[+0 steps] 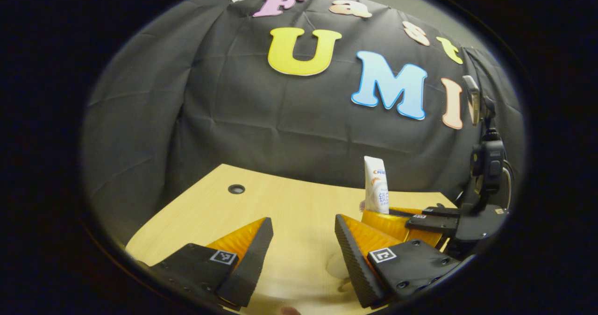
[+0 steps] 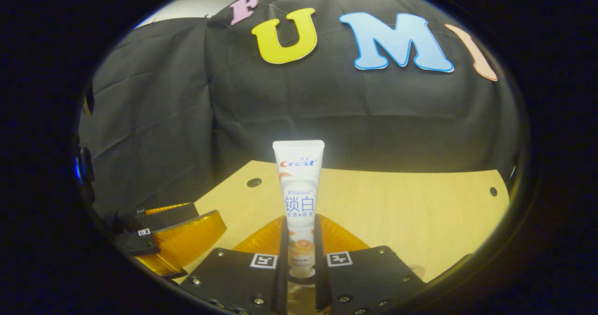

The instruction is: Put the toothbrush and toothpaste on the desktop into the cup, then pick up the cup and place it on the coaster on the desktop.

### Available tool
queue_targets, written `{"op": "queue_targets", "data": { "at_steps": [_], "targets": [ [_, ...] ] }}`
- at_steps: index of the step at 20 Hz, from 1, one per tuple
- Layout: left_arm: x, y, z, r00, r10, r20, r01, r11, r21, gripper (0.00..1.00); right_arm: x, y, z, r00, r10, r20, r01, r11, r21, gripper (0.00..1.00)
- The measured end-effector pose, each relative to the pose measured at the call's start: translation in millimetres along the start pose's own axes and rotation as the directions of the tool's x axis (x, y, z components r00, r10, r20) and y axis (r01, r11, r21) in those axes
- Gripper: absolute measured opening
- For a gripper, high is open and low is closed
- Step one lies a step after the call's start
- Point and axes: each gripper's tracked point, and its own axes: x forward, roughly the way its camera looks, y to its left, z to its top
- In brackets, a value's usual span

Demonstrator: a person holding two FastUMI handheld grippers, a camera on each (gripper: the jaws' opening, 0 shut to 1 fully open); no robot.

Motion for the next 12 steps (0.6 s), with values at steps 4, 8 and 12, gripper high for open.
{"op": "queue_targets", "data": {
  "at_steps": [4,8,12],
  "targets": [
    [-0.8,3.4,-1.5,1.0,0.002,0.0,-0.002,1.0,-0.007,0.87,0.7,3.4,-7.7,1.0,0.014,-0.027,-0.014,1.0,-0.001,0.27],
    [-1.1,4.0,-2.6,1.0,0.002,-0.003,-0.002,1.0,-0.015,0.87,-4.2,2.6,-12.1,0.999,0.003,-0.042,-0.004,1.0,-0.023,0.33],
    [-0.5,1.8,-2.8,1.0,0.002,-0.004,-0.002,1.0,-0.024,0.87,-8.4,1.7,-13.4,0.999,-0.014,-0.044,0.011,0.997,-0.075,0.64]
  ]
}}
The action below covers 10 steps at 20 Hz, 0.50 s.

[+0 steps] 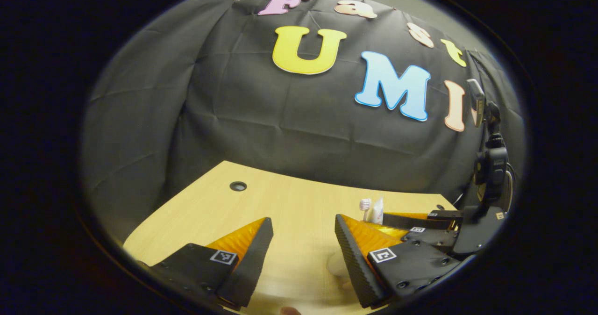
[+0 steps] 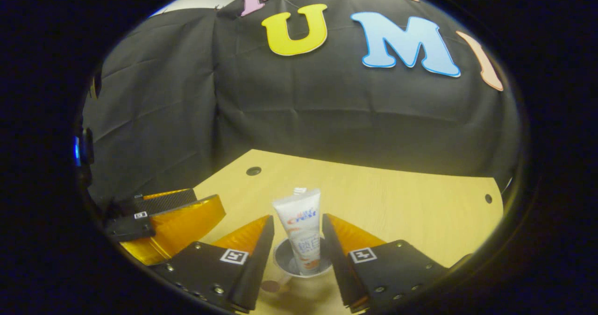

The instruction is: Put the toothbrush and toothpaste on the desktop into the cup, then pick up the cup and place it on the coaster on the desktop.

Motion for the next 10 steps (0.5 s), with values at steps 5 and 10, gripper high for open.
{"op": "queue_targets", "data": {
  "at_steps": [5,10],
  "targets": [
    [-4.2,-3.5,1.3,1.0,-0.005,0.004,0.005,1.0,0.001,0.87,-7.5,-0.4,8.0,1.0,-0.003,0.022,0.003,1.0,0.01,0.83],
    [-3.7,-15.7,2.7,1.0,-0.029,0.002,0.029,0.999,0.015,0.87,-22.3,-7.2,24.1,0.998,-0.016,0.063,0.015,1.0,0.025,0.83]
  ]
}}
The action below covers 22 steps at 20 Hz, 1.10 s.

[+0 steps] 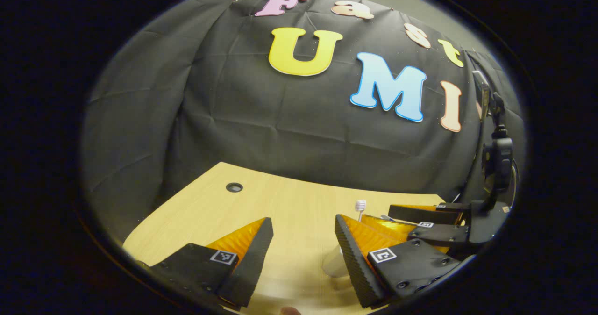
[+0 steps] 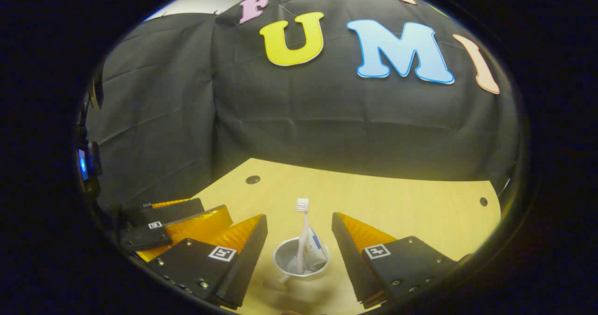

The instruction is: Put the toothbrush and toothpaste on the desktop into the cup, then pick up the cup and place it on the coaster on the desktop.

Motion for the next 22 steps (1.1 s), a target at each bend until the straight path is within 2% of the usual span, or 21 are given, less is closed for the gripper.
{"op": "queue_targets", "data": {
  "at_steps": [9,14,22],
  "targets": [
    [7.4,-54.2,-7.7,0.994,-0.098,-0.057,0.1,0.994,0.032,0.87,-41.3,-44.4,36.2,0.99,-0.108,0.086,0.105,0.994,0.036,0.84],
    [11.5,-79.1,-27.8,0.984,-0.108,-0.144,0.117,0.992,0.053,0.87,-66.1,-78.9,41.7,0.978,-0.181,0.101,0.173,0.981,0.085,0.84],
    [20.5,-100.4,-78.3,0.93,-0.097,-0.355,0.123,0.991,0.053,0.87,-90.1,-123.9,28.7,0.963,-0.259,0.071,0.245,0.956,0.164,0.84]
  ]
}}
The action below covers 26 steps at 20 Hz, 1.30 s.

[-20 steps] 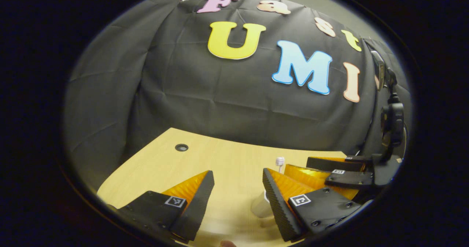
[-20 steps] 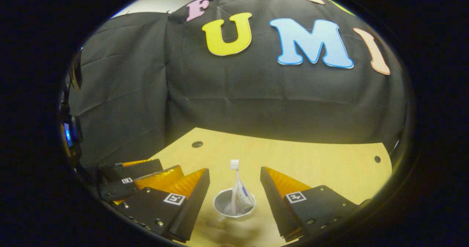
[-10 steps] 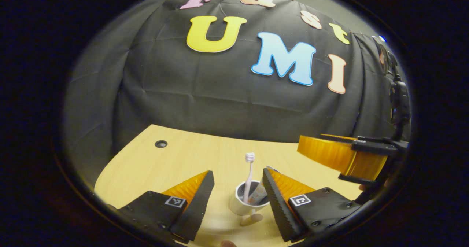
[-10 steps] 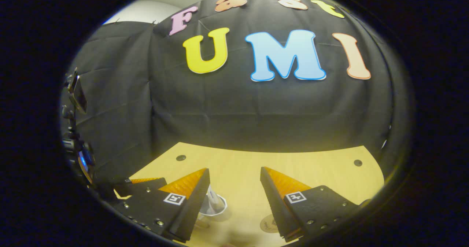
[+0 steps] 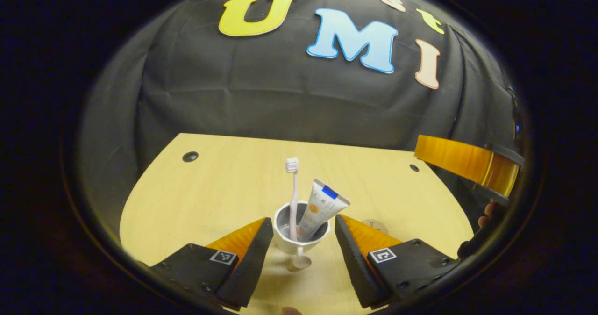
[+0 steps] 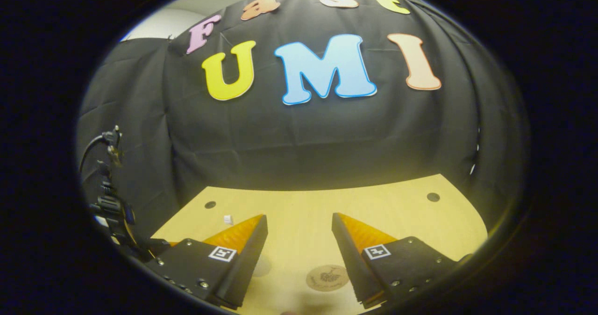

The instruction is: Put the toothbrush and toothpaste on the desktop into the cup, then pick up the cup and place it on the coaster on the desktop.

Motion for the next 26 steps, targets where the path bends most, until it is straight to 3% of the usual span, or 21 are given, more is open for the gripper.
{"op": "queue_targets", "data": {
  "at_steps": [6,12,17,18,19,20,21,25,26],
  "targets": [
    [20.8,0.3,-35.1,0.987,0.003,-0.162,-0.006,1.0,-0.02,0.87,0.0,-27.2,-6.4,0.998,-0.048,-0.031,0.048,0.999,0.014,0.84],
    [40.4,4.7,-69.7,0.944,0.018,-0.329,-0.017,1.0,0.004,0.87,1.3,-47.6,-15.1,0.995,-0.078,-0.069,0.079,0.997,0.013,0.84],
    [57.1,16.7,-88.1,0.91,0.043,-0.413,-0.044,0.999,0.007,0.87,2.1,-58.7,-23.6,0.991,-0.089,-0.104,0.091,0.996,0.016,0.84],
    [60.2,15.6,-95.5,0.902,0.044,-0.43,-0.047,0.999,0.002,0.8,1.6,-61.1,-25.8,0.99,-0.091,-0.111,0.094,0.996,0.014,0.84],
    [61.7,15.4,-99.9,0.894,0.046,-0.445,-0.051,0.999,0.0,0.87,0.6,-63.7,-27.8,0.988,-0.093,-0.119,0.096,0.995,0.014,0.84],
    [64.9,16.9,-104.1,0.888,0.043,-0.457,-0.05,0.999,-0.003,0.8,0.4,-66.4,-30.5,0.987,-0.098,-0.127,0.101,0.995,0.012,0.84],
    [65.2,18.4,-105.2,0.882,0.045,-0.468,-0.053,0.999,-0.002,0.86,-0.3,-69.4,-33.4,0.986,-0.103,-0.135,0.105,0.994,0.01,0.84],
    [70.6,24.9,-109.3,0.866,0.068,-0.495,-0.062,0.998,0.029,0.81,-5.4,-76.4,-44.3,0.979,-0.113,-0.172,0.116,0.993,0.007,0.84],
    [72.1,23.9,-110.9,0.862,0.069,-0.502,-0.059,0.998,0.035,0.84,-6.5,-79.3,-46.3,0.977,-0.117,-0.179,0.119,0.993,0.002,0.84]
  ]
}}
